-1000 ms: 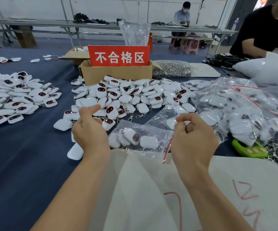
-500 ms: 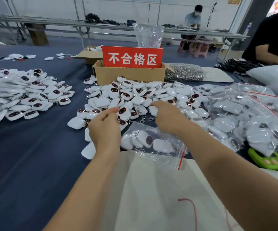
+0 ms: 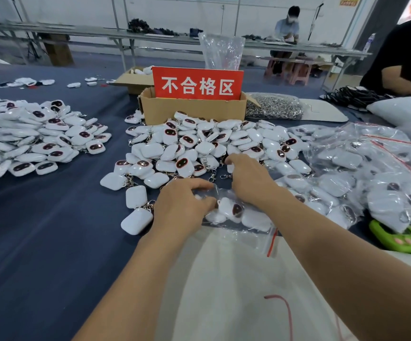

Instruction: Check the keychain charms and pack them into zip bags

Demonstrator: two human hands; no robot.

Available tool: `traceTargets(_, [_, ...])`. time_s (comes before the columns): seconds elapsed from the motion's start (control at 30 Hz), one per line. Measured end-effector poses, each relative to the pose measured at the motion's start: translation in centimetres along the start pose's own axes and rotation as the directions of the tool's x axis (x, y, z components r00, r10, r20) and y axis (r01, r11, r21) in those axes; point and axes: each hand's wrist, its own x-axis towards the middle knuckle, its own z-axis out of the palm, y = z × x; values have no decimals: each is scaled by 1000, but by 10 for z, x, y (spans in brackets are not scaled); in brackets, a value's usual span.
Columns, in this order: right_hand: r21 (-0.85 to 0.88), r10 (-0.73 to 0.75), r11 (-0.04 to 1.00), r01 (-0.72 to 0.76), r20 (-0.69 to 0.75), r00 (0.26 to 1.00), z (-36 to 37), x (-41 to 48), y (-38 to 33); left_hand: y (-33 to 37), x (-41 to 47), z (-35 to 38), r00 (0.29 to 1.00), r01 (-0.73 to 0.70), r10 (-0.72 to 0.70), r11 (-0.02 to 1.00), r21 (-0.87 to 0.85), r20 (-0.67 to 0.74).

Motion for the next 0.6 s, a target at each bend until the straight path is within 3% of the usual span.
traceTargets(0.1, [-46, -34, 998, 35, 27, 999, -6, 0, 1, -1, 1, 1, 1000, 2, -3, 998, 55, 4])
traceTargets(0.2, [-83, -86, 993, 86, 8, 996, -17, -6, 2, -4, 5, -3, 997, 66, -67, 997, -30, -46])
traceTargets(0.27, [144, -13, 989, 33, -141, 990, -24, -19, 1, -4, 8, -7, 986, 131, -140, 987, -95, -89])
traceTargets(0.37, [490, 245, 869, -65, -312, 918, -41, -44, -1, -1, 7, -9, 970, 173, -194, 974, -148, -143])
traceTargets(0.43, [697, 404, 709, -107, -276, 872, -52, -64, 2, 2, 4, -7, 966, 150, -181, 974, -168, -184])
traceTargets(0.5, [910, 505, 398, -113, -115, 855, -60, -87, 5, 5, 2, -6, 961, 114, -159, 973, -200, -225])
traceTargets(0.53, [963, 507, 244, -112, -29, 861, -63, -99, 6, 7, 0, -5, 960, 86, -138, 973, -212, -244])
traceTargets(0.6, [995, 473, 32, -100, 73, 878, -65, -119, 8, 13, -3, -2, 961, 16, -74, 977, -210, -268])
